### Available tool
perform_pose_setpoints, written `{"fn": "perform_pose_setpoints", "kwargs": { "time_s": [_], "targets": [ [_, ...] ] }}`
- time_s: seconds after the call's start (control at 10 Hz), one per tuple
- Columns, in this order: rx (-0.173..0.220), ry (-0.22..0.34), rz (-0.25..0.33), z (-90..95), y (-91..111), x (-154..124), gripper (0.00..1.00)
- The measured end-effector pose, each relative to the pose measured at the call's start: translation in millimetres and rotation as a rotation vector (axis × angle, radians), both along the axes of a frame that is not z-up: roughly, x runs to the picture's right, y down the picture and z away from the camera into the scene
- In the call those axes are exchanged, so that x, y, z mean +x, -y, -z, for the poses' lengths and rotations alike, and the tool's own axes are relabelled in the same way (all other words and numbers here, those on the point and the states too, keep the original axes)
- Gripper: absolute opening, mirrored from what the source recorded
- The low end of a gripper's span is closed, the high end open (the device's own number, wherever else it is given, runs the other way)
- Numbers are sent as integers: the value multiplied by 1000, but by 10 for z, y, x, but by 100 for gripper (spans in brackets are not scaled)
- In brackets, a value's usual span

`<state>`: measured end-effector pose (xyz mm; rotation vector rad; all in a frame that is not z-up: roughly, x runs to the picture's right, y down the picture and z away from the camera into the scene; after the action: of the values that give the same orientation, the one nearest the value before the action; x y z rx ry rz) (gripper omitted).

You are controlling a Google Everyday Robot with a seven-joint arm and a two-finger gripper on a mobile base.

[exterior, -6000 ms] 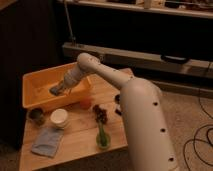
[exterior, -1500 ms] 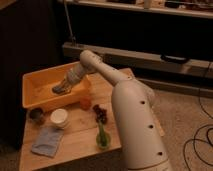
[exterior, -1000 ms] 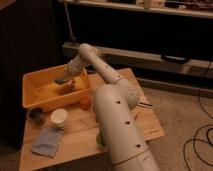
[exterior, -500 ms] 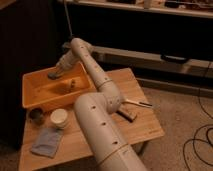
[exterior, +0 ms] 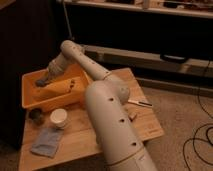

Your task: Wipe tray with sponge

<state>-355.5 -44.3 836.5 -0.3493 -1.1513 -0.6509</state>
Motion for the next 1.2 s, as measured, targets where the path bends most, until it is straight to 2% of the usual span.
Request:
{"fn": "perform_pose_setpoints", "kwargs": {
  "time_s": [0.1, 0.2, 0.4, 0.5, 0.8, 0.9, 1.2],
  "targets": [
    [-8, 17, 18, 122, -163, -11, 9],
    [-14, 15, 22, 159, -288, 94, 9],
    [-34, 6, 19, 170, -449, 160, 9],
    [-50, -17, 4, 92, -494, 299, 9],
    [-86, -84, -55, -232, -387, 726, 9],
    [-97, -119, -90, -404, -280, 957, 9],
    [-108, -200, -186, -741, 45, 1404, 9]
  ]
}}
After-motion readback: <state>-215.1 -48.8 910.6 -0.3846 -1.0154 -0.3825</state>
